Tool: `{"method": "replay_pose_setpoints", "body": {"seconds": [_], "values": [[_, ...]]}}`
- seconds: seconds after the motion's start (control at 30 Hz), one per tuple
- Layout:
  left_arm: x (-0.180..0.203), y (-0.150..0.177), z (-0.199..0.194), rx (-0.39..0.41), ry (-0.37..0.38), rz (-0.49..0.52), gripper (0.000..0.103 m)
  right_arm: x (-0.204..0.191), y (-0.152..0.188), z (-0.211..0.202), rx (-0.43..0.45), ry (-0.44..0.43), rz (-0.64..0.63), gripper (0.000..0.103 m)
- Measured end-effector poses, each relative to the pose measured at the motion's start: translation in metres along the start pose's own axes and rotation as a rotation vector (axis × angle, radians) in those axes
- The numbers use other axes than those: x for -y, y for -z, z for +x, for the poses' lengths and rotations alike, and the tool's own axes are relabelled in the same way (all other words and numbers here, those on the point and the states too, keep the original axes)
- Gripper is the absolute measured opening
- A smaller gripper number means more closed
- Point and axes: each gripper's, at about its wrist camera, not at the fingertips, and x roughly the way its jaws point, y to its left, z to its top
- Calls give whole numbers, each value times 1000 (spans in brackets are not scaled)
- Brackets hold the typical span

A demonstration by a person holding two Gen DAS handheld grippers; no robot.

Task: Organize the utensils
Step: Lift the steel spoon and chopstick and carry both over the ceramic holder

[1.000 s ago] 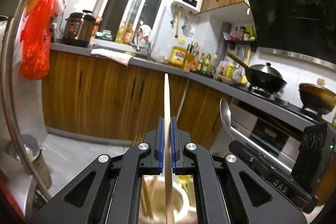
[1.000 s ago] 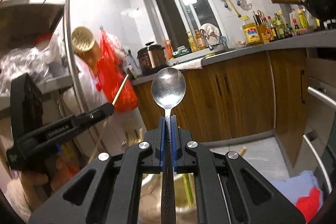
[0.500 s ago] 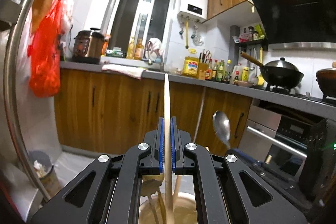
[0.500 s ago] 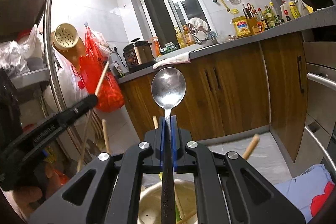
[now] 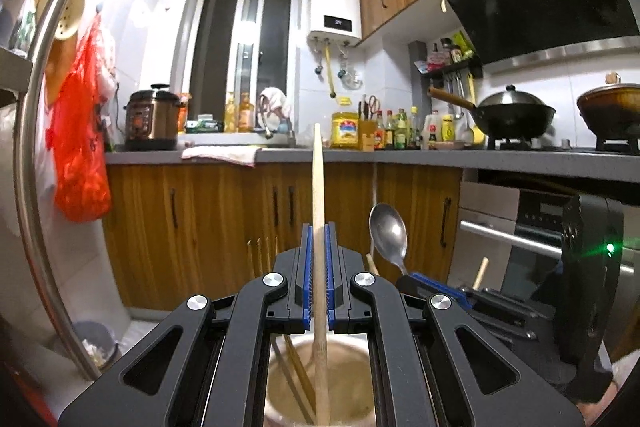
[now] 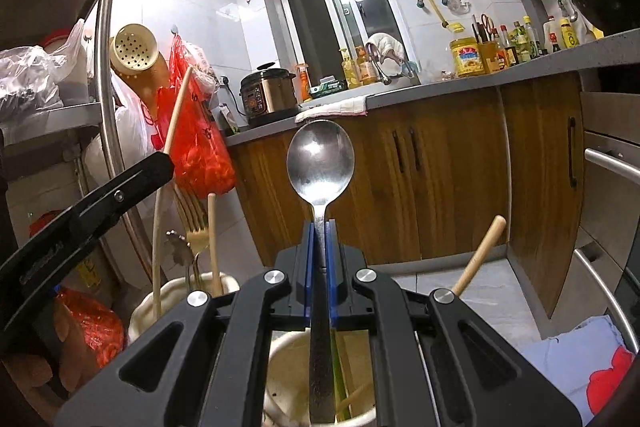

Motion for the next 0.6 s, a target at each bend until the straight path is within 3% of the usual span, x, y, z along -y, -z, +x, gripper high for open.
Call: {"method": "replay_pose_setpoints", "body": {"seconds": [0.6], "values": [[-18,21,-34,-158,7,-68,6,5,14,-37,-78,-13,-4,5]]}}
